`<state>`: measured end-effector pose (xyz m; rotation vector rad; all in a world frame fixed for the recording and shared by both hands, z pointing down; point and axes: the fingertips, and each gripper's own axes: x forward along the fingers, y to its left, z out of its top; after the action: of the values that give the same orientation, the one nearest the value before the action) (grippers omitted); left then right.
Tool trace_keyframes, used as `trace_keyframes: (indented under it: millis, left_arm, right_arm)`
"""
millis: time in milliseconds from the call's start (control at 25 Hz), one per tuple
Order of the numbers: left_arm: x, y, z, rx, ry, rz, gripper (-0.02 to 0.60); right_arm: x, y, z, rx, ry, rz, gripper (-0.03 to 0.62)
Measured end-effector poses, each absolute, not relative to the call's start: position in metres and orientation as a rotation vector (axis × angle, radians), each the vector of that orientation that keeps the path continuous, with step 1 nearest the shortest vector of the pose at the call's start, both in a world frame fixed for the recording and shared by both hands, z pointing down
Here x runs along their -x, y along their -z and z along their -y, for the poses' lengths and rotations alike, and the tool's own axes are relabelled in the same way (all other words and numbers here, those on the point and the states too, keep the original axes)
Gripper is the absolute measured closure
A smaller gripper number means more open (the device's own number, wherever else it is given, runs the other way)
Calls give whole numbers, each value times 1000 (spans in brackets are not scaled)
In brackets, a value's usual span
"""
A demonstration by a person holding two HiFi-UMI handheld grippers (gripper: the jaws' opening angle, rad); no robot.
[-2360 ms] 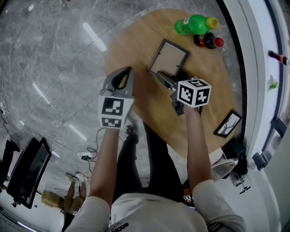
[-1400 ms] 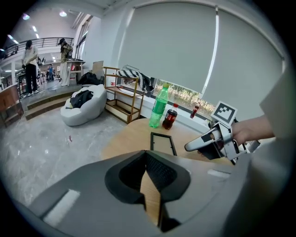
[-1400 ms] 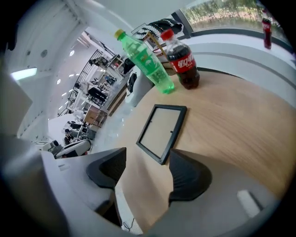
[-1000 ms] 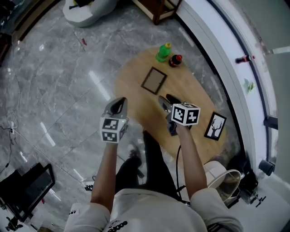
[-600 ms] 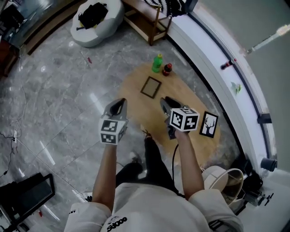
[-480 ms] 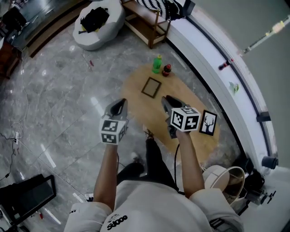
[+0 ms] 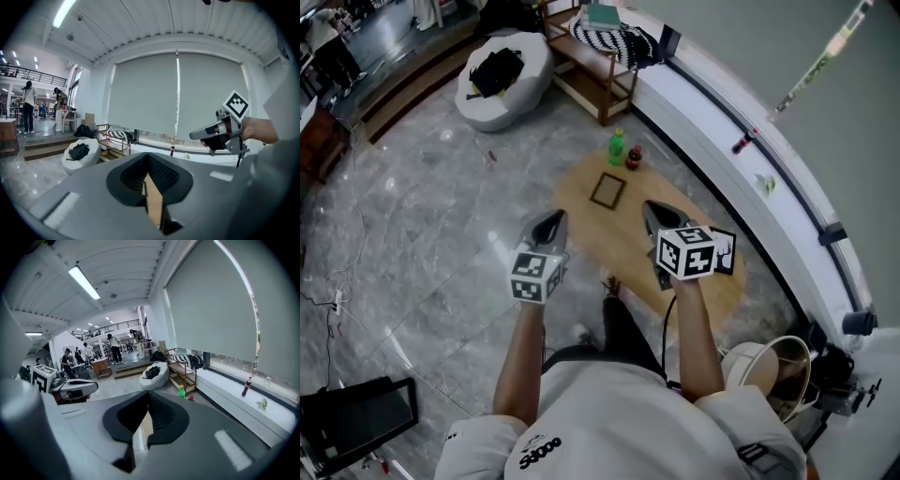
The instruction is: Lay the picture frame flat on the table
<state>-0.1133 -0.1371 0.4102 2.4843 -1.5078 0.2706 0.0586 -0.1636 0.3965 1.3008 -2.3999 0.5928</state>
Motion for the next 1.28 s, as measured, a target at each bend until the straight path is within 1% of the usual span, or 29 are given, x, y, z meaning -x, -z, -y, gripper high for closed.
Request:
trace_keyframes:
  millis: [280,720,960,1280]
  left_arm:
    - [99,-351,105,-2602,-213,1512,571]
    - [96,-259,68,-2754,-141,1583,571]
    - [99,-228,59,-2825,-157,1601,571]
    - [99,-176,51,-2924,-99,1682,571]
  right_arm:
    - [-59,-334,129,-1314,-428,2492,589]
    - [-66,-249,84,-1269,-190,2620,591]
    - [-59,-211,73,-1248,-54,2675,591]
    - [-44,-172,62,-1202,92,2743,591]
